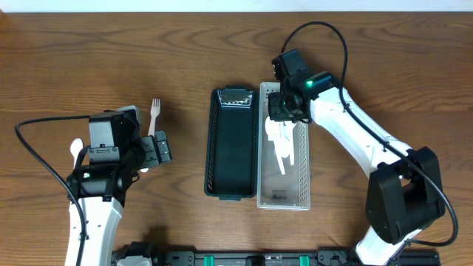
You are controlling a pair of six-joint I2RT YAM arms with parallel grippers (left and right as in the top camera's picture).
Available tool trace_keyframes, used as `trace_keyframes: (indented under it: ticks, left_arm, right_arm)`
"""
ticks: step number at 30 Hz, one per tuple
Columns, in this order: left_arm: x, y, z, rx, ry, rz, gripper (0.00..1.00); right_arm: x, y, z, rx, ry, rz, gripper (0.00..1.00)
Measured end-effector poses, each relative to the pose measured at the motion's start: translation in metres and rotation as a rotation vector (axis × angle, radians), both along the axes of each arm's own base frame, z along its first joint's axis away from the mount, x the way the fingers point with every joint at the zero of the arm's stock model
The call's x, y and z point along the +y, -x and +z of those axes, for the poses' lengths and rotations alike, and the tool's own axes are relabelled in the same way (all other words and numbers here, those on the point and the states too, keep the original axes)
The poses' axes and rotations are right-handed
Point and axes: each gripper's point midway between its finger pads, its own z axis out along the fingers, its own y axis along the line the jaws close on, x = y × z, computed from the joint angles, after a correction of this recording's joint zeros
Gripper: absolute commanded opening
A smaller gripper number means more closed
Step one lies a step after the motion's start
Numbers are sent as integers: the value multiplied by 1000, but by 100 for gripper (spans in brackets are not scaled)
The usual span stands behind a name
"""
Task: Pack container
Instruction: 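Carry the spoon into the white basket and release it, then move the left gripper to the upper white fork and grasp it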
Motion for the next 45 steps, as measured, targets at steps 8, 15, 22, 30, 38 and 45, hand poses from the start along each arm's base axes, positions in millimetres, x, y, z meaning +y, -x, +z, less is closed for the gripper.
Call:
trace_keyframes:
  ticks: [8,15,22,30,38,45]
  left_arm:
    - [0,6,3,32,2,0,98]
    - [2,-18,80,-1,-10,0,98]
    - [9,-82,101,28,-55,-31,98]
    - [11,-115,-14,335,-77,-126,98]
    - [13,-120,-89,499,-74,-179,98]
    - [25,-122,-118,542,-63,-159,98]
  right_arm:
    - [-22,-16,45,-89,39,-17,46]
    - [-128,-28,178,-391,44,-272,53]
    - [-192,17,194,-334,121,-416,55]
    - [-196,26,150,-212,156,-414,56]
    - [-196,29,139,-185,163,-411,56]
    - [-196,29,139,-187,163,-411,56]
